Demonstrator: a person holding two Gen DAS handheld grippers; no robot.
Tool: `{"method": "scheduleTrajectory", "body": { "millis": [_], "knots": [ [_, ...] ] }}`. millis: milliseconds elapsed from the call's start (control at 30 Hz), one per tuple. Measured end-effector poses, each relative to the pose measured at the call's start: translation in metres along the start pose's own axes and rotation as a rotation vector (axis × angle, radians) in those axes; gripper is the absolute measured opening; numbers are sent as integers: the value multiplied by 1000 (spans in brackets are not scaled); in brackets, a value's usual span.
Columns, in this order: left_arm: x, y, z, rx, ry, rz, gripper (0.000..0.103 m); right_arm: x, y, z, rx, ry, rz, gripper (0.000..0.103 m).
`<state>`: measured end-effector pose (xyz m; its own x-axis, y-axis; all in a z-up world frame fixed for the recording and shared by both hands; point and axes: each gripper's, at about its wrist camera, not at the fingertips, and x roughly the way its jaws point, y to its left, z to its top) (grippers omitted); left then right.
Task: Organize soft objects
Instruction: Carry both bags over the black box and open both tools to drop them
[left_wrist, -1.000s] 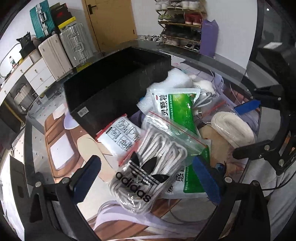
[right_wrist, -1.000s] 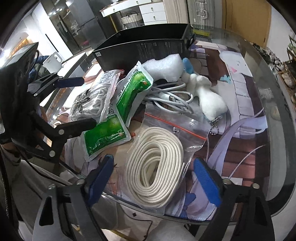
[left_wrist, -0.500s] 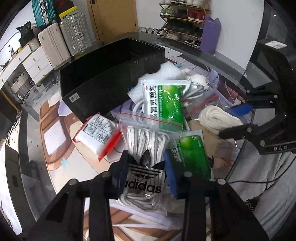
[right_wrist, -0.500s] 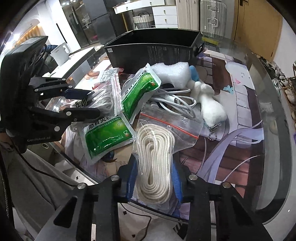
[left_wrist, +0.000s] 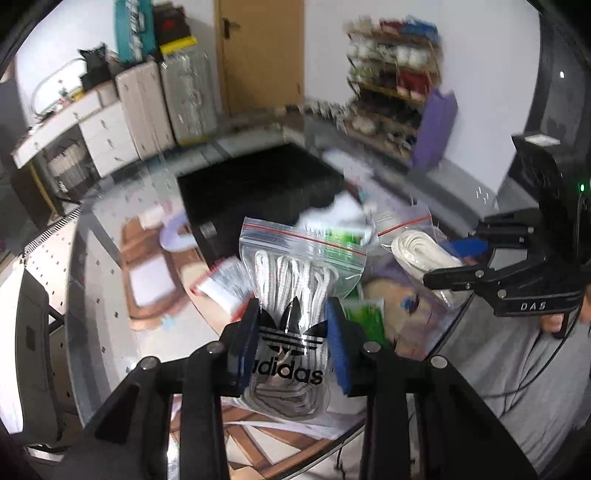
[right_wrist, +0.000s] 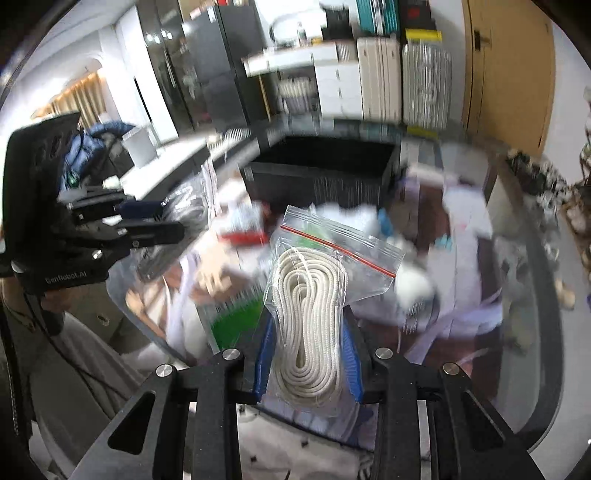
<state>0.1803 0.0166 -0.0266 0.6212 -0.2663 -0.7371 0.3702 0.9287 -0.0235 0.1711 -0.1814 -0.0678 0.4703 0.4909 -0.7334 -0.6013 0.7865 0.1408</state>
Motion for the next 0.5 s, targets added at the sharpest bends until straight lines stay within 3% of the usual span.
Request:
{"method": "scheduleTrajectory", "body": {
  "millis": [200,333,500],
  "knots": [
    [-26,9,27,-68,-166,56,33,-21,9,46,-29,-150,-16,33],
    [-18,23,54,-116,-204,83,33,-24,9,86,-31,-223,-47,33],
    [9,47,82,-172,-233,99,33,4,-1,133,-8,-260,-77,33]
  ]
}}
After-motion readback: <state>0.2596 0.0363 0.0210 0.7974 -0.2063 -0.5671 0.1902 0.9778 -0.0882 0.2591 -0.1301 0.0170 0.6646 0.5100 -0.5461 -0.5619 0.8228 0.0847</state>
